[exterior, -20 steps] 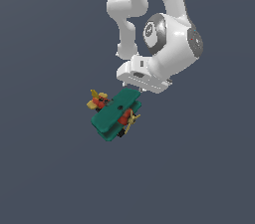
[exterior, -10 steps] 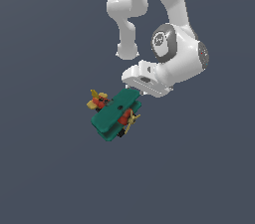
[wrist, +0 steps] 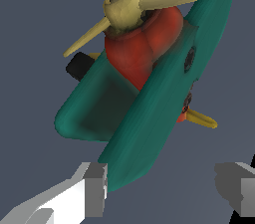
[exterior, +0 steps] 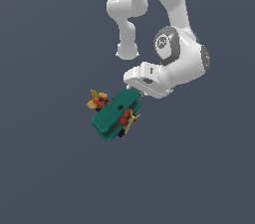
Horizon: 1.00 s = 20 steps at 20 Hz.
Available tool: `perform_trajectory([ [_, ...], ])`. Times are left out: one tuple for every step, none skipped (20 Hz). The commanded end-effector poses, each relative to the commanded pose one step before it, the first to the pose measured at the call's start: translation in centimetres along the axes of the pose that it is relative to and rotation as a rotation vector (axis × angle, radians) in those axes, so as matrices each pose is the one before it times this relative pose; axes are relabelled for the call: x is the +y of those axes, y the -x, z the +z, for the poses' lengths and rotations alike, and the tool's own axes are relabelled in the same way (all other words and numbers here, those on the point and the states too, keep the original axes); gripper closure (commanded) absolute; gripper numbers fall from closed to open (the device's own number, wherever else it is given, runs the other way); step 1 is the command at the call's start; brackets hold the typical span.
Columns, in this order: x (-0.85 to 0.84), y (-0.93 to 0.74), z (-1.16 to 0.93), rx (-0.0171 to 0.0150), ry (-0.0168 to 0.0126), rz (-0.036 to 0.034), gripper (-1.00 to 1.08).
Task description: Pick up the object and move it to a goal position.
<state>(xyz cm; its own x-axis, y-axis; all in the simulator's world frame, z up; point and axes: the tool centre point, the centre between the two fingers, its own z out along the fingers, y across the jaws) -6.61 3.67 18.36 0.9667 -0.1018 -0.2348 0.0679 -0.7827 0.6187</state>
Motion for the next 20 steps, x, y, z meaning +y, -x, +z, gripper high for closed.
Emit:
perform_trajectory([
  [0.104, -0.045, 0.558, -0.00771, 0.00085, 0.00855, -0.60],
  [0.060, -0.019, 0.249, -0.00339, -0.00123, 0.00487, -0.60],
  [0.058, -0.020, 0.183, -0.00235, -0.00073, 0.00410, -0.60],
  [0.052, -0.020, 0.118, -0.00131, -0.00006, 0.00331, -0.60],
  [0.048, -0.022, 0.059, -0.00036, 0.00065, 0.00266, -0.60],
  [0.041, -0.021, 0.014, 0.00037, 0.00121, 0.00209, -0.60],
  [0.040, -0.025, -0.019, 0.00099, 0.00187, 0.00190, -0.60],
  [0.037, -0.030, -0.049, 0.00160, 0.00262, 0.00172, -0.60],
  [0.030, -0.030, -0.077, 0.00213, 0.00348, 0.00156, -0.60],
  [0.014, -0.030, -0.082, 0.00225, 0.00408, 0.00128, -0.60],
  [-0.009, -0.024, -0.055, 0.00173, 0.00421, 0.00098, -0.60],
  [-0.036, -0.015, -0.010, 0.00088, 0.00409, 0.00077, -0.60],
  [-0.056, -0.011, 0.027, 0.00025, 0.00425, 0.00071, -0.60],
  [-0.067, -0.009, 0.050, -0.00008, 0.00443, 0.00079, -0.60],
  [-0.056, -0.013, 0.047, 0.00008, 0.00443, 0.00106, -0.60],
  [-0.024, -0.021, 0.015, 0.00073, 0.00407, 0.00141, -0.60],
  [0.009, -0.031, -0.020, 0.00148, 0.00391, 0.00181, -0.60],
  [0.036, -0.042, -0.052, 0.00227, 0.00420, 0.00235, -0.60],
  [0.058, -0.053, -0.076, 0.00293, 0.00449, 0.00282, -0.60],
  [0.069, -0.059, -0.090, 0.00339, 0.00486, 0.00319, -0.60],
])
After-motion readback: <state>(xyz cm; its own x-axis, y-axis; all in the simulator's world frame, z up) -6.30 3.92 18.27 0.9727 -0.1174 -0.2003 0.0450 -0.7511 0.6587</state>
